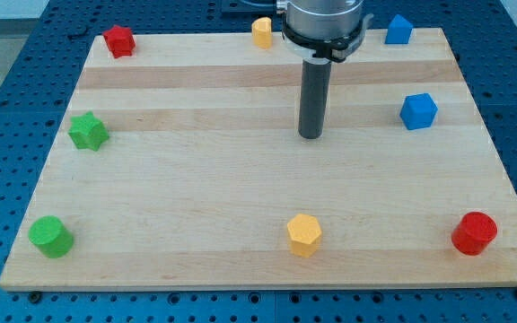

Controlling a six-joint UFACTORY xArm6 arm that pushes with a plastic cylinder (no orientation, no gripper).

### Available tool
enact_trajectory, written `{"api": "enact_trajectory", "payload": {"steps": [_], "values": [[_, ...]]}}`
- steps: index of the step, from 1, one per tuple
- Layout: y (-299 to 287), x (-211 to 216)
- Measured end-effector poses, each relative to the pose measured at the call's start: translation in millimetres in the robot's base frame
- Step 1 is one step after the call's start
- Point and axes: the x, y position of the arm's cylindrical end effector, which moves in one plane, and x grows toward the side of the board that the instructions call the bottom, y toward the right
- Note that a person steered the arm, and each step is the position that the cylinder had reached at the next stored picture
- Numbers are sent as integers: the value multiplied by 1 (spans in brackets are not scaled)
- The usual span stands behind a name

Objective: Point at the yellow hexagon

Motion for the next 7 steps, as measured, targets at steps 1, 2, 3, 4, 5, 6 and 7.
{"api": "enact_trajectory", "payload": {"steps": [1, 2, 3, 4, 5, 6, 7], "values": [[0, 8], [0, 43], [-11, 48], [-12, 49], [-3, 74], [6, 115], [19, 132]]}}
